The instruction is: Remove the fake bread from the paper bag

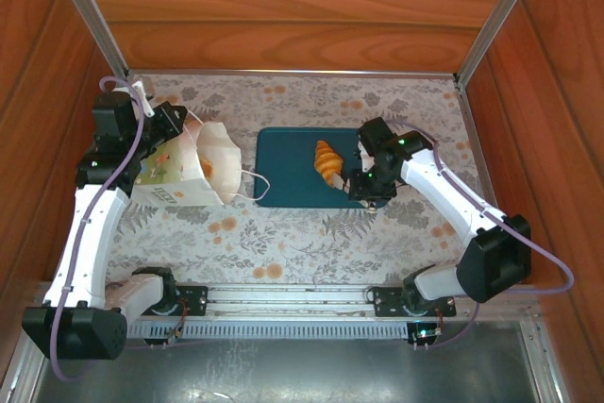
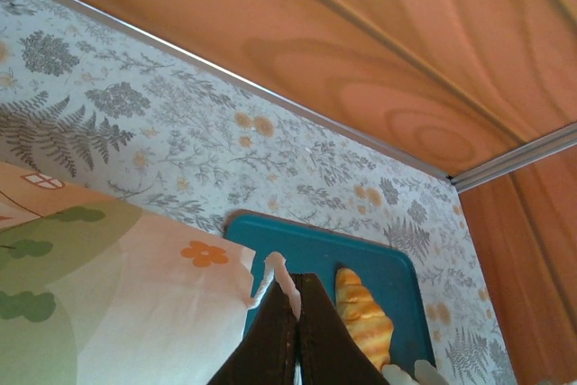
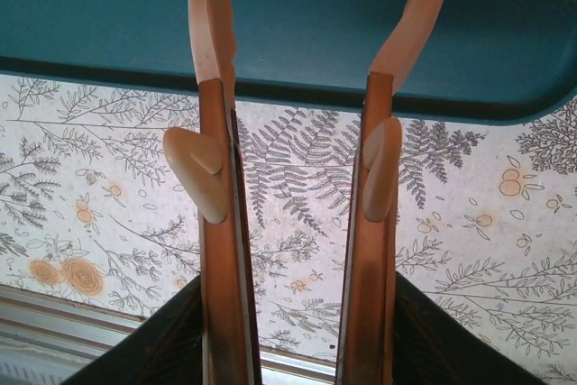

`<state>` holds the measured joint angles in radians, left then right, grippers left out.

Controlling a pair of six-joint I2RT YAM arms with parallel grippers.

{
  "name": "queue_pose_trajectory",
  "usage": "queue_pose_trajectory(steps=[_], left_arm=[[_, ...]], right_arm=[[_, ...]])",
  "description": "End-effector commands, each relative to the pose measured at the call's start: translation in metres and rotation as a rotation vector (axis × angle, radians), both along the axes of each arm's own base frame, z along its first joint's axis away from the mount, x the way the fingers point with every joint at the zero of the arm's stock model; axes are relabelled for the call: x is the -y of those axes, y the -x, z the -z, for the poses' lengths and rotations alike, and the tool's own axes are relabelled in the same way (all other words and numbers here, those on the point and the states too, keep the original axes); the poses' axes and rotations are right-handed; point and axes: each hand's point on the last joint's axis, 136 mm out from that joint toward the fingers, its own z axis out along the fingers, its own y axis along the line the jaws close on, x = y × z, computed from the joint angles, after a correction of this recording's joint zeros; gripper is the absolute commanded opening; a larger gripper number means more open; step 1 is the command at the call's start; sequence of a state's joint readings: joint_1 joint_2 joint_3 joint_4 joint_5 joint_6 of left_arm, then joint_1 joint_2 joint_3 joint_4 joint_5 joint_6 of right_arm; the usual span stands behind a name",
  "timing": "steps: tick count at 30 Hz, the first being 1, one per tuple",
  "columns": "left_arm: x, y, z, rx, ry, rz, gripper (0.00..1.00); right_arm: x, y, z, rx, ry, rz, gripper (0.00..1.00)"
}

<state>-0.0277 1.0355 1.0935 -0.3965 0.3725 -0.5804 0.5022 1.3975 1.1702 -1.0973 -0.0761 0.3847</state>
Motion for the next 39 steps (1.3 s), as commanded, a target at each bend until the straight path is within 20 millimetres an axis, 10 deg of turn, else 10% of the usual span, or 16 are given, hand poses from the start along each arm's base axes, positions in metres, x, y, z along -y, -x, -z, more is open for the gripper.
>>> queue_pose_trajectory(steps=[1,17,28,39], left_arm=[[0.000,0.004,-0.009,0.046,0.002,0.007,0.00],[0.003,0.005,-0.002,0.030,0.004,0.024,0.00],[0.003,0.006,0.001,0.032,-0.009,0.031,0.00],[0.001,0.007,0.004,0.025,-0.005,0.018,0.00]], right_arm=[[0.005,-0.001,-0.014,0.034,0.000,0.020,0.51],[-0.012,-0.040,-0.025,0.063,0.102,-0.119,0.61],[-0.044,-0.063,-0.008,0.022,0.123,-0.237,0.58],[-0.033,-0.066,-0.005,0.022,0.203,-0.239,0.43]])
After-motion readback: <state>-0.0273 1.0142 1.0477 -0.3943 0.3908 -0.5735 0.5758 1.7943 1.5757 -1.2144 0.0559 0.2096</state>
